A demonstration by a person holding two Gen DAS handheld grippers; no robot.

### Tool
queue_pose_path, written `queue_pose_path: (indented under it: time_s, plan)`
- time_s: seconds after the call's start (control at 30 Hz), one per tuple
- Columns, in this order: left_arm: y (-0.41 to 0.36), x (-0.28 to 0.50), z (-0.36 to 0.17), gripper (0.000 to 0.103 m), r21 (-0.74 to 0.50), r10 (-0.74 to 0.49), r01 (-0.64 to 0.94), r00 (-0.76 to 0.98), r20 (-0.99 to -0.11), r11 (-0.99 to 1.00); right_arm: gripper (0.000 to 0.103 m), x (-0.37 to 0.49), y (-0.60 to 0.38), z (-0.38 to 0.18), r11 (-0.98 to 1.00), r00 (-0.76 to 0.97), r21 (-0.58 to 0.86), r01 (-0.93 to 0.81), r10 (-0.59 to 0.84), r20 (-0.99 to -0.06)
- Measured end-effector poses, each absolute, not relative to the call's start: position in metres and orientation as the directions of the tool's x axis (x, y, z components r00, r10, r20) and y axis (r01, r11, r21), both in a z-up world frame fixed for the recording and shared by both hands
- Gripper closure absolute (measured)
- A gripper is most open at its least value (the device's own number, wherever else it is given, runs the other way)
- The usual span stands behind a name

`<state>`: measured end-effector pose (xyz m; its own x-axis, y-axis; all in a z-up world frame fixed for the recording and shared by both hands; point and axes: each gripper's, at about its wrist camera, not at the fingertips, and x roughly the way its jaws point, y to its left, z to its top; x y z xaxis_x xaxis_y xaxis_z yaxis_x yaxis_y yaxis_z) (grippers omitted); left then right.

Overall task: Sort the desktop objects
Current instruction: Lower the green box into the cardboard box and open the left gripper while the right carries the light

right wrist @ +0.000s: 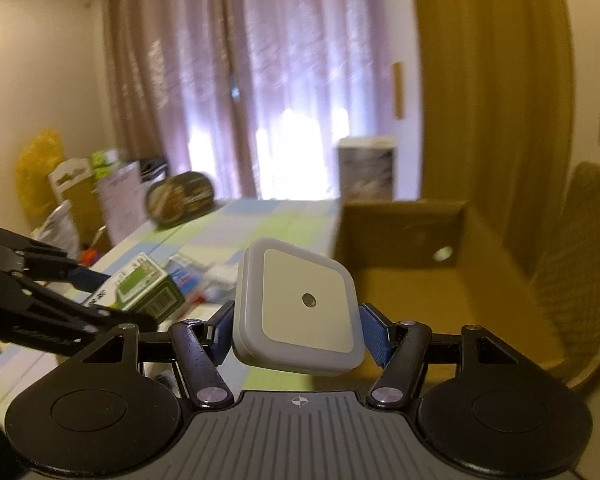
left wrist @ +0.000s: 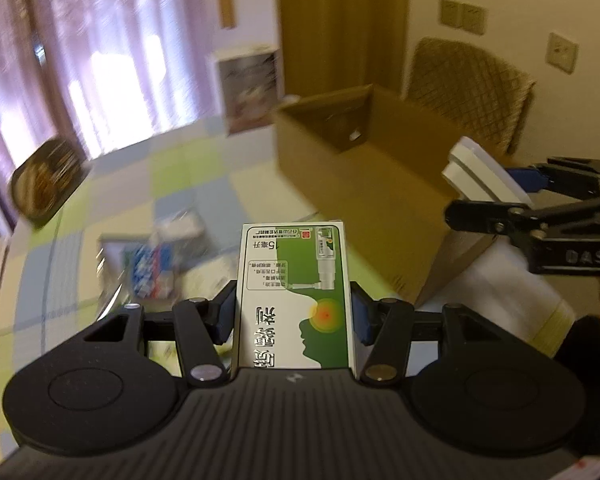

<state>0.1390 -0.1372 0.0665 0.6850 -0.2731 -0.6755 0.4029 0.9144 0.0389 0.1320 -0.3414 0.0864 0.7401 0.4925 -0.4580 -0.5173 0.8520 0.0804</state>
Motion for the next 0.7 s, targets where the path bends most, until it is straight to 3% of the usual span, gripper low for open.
queue_pose_path:
  time_s: [0.27,0.7]
  plan:
    - [-0.206,0.197,0.080,0.053,-0.059,-0.404,0.487,0.645,-0.648,0.872,0.041,0.191,-0.390,0.090,0.910,0.794,0.015,-0.414,0.369,-0.482]
    - [-0.277,0.265,0.060,0.053,-0.156,-0.482,0.533,0.553,-0.680,0.832,0.041,0.238,-0.411,0.046,0.905,0.746,-0.023,-0.424,0.335,-0.576]
